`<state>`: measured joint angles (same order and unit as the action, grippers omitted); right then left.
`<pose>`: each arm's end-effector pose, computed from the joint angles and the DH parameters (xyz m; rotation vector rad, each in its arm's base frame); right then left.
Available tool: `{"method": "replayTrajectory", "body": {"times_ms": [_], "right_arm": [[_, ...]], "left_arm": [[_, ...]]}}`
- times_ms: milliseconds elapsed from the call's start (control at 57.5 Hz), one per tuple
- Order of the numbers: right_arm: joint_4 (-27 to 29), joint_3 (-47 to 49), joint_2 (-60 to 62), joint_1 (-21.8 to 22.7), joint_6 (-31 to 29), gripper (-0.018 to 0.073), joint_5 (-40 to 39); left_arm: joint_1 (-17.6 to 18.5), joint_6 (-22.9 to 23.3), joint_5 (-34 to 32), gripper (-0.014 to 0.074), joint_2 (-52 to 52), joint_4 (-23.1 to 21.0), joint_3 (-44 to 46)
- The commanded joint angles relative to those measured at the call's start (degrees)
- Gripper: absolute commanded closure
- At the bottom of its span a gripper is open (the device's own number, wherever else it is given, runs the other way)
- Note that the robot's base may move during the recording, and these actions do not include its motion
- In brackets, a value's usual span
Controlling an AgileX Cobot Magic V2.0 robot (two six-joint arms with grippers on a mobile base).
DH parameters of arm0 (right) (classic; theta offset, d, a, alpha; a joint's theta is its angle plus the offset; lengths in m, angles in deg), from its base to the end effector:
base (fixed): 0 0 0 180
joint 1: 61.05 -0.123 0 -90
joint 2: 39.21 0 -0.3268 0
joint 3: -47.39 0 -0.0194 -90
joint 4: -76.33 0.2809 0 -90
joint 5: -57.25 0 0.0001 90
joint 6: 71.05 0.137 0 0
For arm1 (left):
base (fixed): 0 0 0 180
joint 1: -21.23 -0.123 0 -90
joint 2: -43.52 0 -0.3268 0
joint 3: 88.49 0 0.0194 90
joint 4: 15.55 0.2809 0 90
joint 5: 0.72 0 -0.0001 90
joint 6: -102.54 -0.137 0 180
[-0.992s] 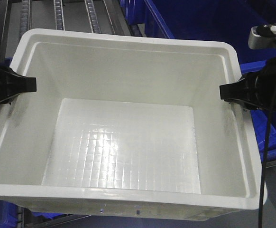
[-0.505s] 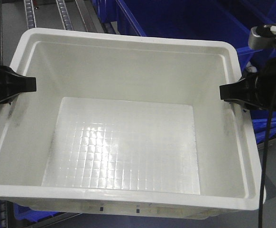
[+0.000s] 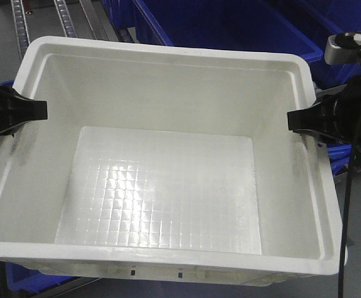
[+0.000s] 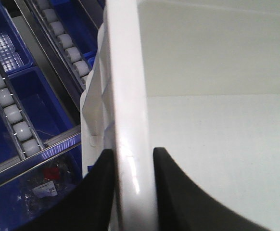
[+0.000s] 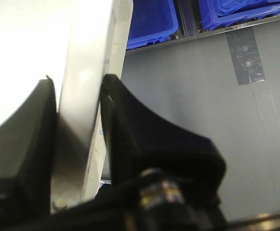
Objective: Move bin from left to right shelf
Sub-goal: 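Hold the tote with both grippers while the base backs away from the shelf, then hold the tote with both grippers while the base turns away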
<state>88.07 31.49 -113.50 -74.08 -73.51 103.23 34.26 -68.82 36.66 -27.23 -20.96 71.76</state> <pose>0.2754 0.0843 0.3592 -0.2222 2.3696 0.3312 0.2724 -0.0711 0.3646 0.0332 2.2464 -0.3102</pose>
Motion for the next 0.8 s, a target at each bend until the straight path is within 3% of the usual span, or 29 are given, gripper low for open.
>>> {"method": "replayTrajectory", "body": {"times_ms": [0,783], "right_arm": [[-1.3,2.4,1.9,0.5,-1.6,0.0564,-6.1],[-1.3,2.4,1.9,0.5,-1.6,0.0564,-6.1]], "left_arm": [[0.1,-0.9,-7.3,0.0603,2.3,0.6,2.2],[0.1,-0.9,-7.3,0.0603,2.3,0.6,2.2]]}}
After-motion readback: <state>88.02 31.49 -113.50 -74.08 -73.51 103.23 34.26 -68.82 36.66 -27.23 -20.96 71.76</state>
